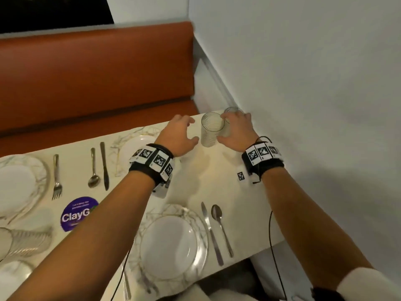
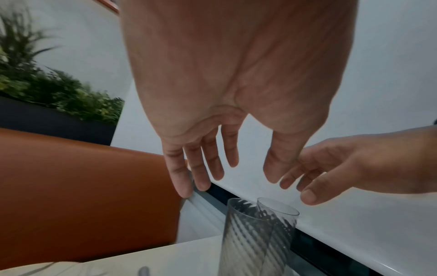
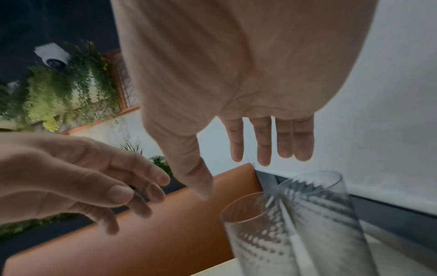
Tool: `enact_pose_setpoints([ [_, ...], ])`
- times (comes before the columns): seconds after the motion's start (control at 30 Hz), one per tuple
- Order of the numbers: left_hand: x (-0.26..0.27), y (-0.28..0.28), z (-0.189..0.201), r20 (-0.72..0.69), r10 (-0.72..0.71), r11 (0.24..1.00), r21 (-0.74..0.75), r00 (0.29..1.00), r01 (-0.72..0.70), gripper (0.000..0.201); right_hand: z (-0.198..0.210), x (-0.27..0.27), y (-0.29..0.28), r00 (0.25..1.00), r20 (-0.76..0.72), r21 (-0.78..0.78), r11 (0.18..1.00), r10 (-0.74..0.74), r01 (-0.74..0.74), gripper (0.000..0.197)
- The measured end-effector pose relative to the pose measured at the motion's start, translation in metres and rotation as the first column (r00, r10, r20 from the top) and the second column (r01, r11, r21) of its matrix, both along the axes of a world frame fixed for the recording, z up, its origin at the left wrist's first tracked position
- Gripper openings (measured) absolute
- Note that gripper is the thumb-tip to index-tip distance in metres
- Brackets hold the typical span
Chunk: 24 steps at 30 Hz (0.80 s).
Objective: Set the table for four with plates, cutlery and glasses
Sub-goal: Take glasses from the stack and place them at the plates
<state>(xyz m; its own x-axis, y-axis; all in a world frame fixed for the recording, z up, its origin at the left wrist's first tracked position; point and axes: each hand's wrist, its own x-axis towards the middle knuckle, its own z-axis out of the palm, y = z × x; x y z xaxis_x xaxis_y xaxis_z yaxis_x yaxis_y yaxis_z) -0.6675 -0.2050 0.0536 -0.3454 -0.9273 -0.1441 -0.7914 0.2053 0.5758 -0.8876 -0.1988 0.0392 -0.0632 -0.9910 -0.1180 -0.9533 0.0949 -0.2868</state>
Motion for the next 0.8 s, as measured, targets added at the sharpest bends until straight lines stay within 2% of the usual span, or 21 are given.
enact_pose_setpoints([
  [0.17, -0.055, -0.039, -0.014, 0.133, -0.038, 0.999, 0.042, 0.990, 0.032, 0.095, -0.005, -0.039, -0.040, 0.998, -0.051, 0.077, 0.996, 0.040, -0.036, 0.095],
  [0.3, -0.088, -0.064, -0.026, 0.302, -0.095, 0.995, 0.049, 0.949, 0.084, 0.120, -0.018, -0.051, -0.070, 0.986, -0.125, 0.167, 0.982, 0.109, -0.088, 0.115],
  [0.43, -0.109, -0.081, -0.041, 0.375, -0.124, 0.992, 0.077, 0.919, 0.102, 0.133, -0.031, -0.056, -0.085, 0.983, -0.146, 0.228, 0.971, 0.115, -0.079, 0.123],
  [0.57, -0.114, -0.082, -0.056, 0.313, -0.112, 0.990, 0.115, 0.943, 0.079, 0.130, -0.039, -0.055, -0.088, 0.992, -0.092, 0.247, 0.967, 0.091, -0.066, 0.118],
  [0.7, -0.111, -0.082, -0.064, 0.208, -0.068, 0.993, 0.110, 0.976, 0.046, 0.107, -0.043, -0.057, -0.087, 0.998, -0.028, 0.221, 0.974, 0.065, -0.057, 0.097],
  [0.8, -0.098, -0.076, -0.061, 0.181, -0.012, 0.995, 0.102, 0.983, -0.006, 0.100, -0.039, -0.053, -0.082, 0.999, 0.017, 0.204, 0.978, 0.043, -0.046, 0.087],
])
